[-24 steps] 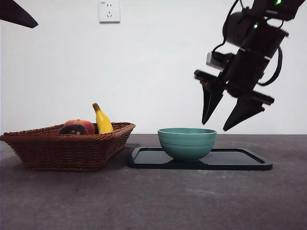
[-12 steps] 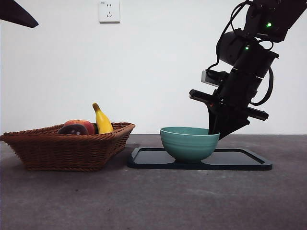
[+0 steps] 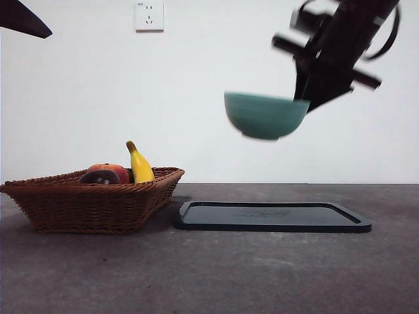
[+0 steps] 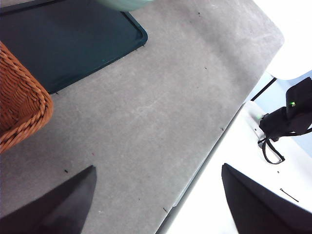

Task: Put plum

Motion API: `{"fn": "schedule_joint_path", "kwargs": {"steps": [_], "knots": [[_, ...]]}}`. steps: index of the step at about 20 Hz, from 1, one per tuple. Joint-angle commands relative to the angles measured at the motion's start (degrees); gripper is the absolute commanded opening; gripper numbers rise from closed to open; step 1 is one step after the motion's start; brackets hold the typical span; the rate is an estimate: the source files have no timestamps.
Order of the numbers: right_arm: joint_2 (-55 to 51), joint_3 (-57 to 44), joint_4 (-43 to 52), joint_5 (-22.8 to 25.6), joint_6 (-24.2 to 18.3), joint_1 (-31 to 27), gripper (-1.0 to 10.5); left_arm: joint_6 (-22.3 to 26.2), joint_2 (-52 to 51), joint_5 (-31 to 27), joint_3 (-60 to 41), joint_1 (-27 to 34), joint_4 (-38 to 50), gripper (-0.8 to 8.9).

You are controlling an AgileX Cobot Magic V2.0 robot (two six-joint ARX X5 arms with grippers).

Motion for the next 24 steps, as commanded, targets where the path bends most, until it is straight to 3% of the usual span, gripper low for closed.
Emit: {"fn": "schedule_joint_path", "kwargs": {"steps": [1,6,12,20,24], "knots": [[-5.0,1.1,-3.7,-0.3,-2.4,1.1,0.1,0.7,0.4,0.2,0.8,-0.2,0.4,4.02],[-16.1,-0.2,-11.6,0.1,-3.9,4.2,0.1,0.7,0.4,0.2,0.8,-0.2,0.4,4.02],[-25.0,-12.6,-11.0,3.1,-3.8,8.3,0.1,0.7,0.4,0.2,0.8,-0.2,0.2,4.02],[-24.5,-29.8,4.6,3.0,2.0,12.5,0.1,0.7,0.4,0.2,0.8,-0.2,0.2,4.02],[-20.7,-33.0,7.8,3.1,2.9,13.8,0.1,0.7,0.4,0.2,0.8,-0.2,0.3,4.02]]}}
